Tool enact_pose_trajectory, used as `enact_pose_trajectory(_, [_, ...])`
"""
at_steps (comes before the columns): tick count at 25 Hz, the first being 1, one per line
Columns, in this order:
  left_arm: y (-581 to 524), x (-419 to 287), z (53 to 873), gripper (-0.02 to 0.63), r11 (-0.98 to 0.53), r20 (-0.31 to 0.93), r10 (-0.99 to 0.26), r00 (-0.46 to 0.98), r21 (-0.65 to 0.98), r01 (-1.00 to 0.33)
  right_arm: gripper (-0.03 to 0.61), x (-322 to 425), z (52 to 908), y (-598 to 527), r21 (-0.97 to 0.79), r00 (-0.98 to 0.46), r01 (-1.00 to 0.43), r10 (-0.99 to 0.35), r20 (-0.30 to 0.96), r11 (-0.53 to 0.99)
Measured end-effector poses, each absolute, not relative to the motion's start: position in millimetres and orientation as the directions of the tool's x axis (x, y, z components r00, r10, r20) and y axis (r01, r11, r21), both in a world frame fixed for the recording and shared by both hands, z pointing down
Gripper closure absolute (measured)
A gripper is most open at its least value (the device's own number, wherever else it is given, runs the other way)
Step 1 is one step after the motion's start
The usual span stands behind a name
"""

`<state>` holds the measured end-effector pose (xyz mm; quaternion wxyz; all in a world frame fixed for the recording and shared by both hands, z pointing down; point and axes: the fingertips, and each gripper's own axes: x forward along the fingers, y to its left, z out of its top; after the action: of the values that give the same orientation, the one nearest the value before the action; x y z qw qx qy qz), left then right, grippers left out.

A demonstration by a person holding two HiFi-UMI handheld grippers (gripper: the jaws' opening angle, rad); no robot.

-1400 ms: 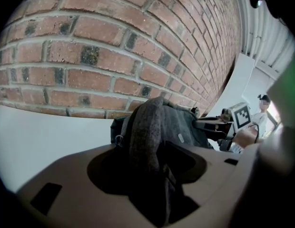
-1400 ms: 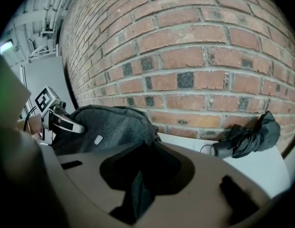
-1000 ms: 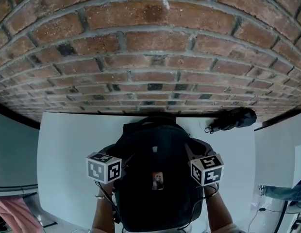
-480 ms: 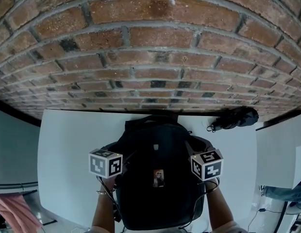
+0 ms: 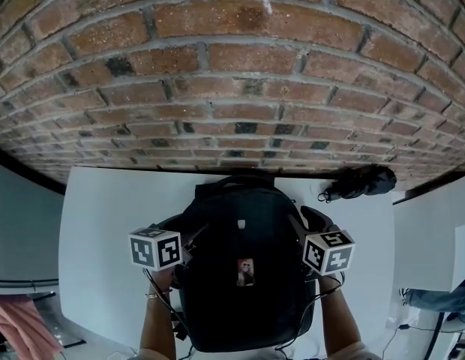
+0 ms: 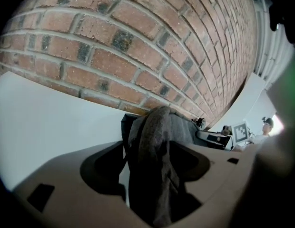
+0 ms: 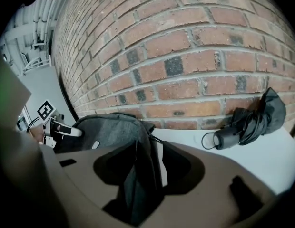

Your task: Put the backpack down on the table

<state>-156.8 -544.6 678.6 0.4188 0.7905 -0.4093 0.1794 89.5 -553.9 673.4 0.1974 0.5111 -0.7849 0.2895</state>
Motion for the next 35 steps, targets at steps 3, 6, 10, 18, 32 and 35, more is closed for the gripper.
enact_pose_trajectory(3, [-542.6, -164.4, 669.3, 0.313, -0.298, 0.602, -0.523, 0.603, 0.533, -0.792, 0.405, 88.9, 669.0, -549.3, -0.236, -0.396, -0.918, -0.693, 0.603, 0.319])
enact_pose_trajectory(6, [-538.7, -171.9, 654.2, 0.313, -0.296, 0.58, -0.557, 0.594, 0.529, -0.795, 0.405, 88.6, 656.8, -546.7, -0.221, -0.391, -0.92, -0.713, 0.582, 0.325])
enact_pose_trajectory(10, [-533.6, -180.4, 625.6, 0.313, -0.298, 0.553, -0.615, 0.562, 0.497, -0.815, 0.405, 90.3, 631.3, -544.7, -0.208, -0.377, -0.926, -0.758, 0.532, 0.314])
enact_pose_trajectory(18, [-503.1, -192.9, 570.7, 0.315, -0.325, 0.517, -0.717, 0.468, 0.346, -0.88, 0.406, 82.3, 598.1, -509.9, -0.164, -0.324, -0.946, -0.789, 0.521, 0.28])
enact_pose_trajectory(32, [-394.6, -199.8, 485.4, 0.546, -0.333, 0.341, -0.839, 0.424, 0.296, -0.895, 0.422, 60.9, 525.2, -405.1, -0.139, -0.258, -0.966, -0.855, 0.451, 0.218])
enact_pose_trajectory(35, [-367.3, -202.1, 472.8, 0.565, -0.34, 0.318, -0.844, 0.432, 0.307, -0.889, 0.431, 52.8, 511.2, -380.6, -0.13, -0.258, -0.966, -0.863, 0.434, 0.223])
